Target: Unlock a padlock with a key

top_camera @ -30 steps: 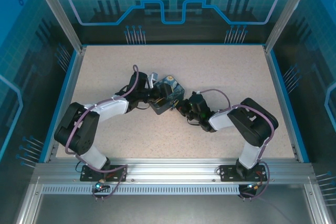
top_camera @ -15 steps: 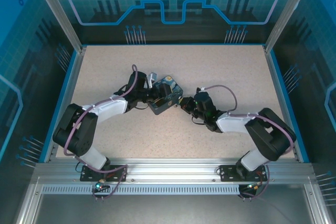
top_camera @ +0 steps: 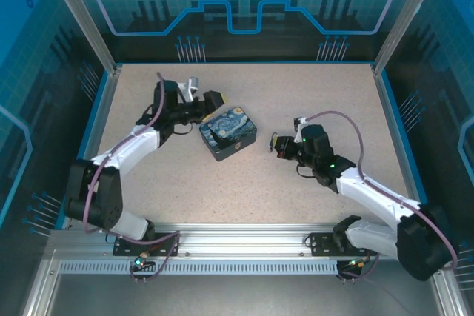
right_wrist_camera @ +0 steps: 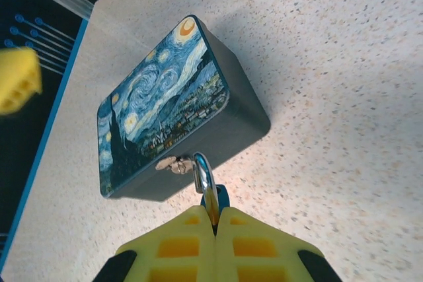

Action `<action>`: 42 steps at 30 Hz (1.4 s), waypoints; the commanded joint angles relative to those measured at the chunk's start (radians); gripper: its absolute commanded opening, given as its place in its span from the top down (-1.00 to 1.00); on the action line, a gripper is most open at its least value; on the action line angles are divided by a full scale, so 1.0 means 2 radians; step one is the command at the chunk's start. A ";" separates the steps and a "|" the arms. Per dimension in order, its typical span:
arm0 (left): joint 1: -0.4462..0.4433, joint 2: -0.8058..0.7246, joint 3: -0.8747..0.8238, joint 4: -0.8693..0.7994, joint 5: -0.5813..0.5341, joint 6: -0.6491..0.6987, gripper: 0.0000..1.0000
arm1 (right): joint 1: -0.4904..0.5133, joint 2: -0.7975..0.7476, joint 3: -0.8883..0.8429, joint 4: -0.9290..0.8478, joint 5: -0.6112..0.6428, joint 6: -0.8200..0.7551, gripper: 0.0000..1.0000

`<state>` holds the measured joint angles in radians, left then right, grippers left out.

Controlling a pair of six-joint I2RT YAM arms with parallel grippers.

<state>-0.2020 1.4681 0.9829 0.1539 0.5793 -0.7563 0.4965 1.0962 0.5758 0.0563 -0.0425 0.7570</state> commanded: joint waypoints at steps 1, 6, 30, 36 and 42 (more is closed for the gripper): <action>0.028 -0.059 -0.012 -0.002 0.024 0.022 -0.76 | -0.021 -0.028 0.017 -0.101 -0.070 -0.067 0.94; 0.066 -0.162 -0.075 -0.016 -0.001 0.057 -0.83 | -0.043 -0.036 0.035 -0.162 -0.150 -0.091 0.94; 0.093 -0.328 -0.197 -0.046 -0.093 0.053 -0.98 | 0.000 0.224 0.064 -0.010 -0.268 -0.012 0.90; 0.093 -0.326 -0.198 -0.046 -0.090 0.056 -0.98 | 0.000 0.262 0.076 -0.028 -0.267 -0.024 0.87; 0.093 -0.323 -0.198 -0.049 -0.093 0.062 -0.98 | -0.001 0.286 0.081 -0.045 -0.260 -0.034 0.85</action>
<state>-0.0269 0.8219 0.5983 0.0650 0.4088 -0.6693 0.4862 1.6463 0.7147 -0.0071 -0.5537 0.7078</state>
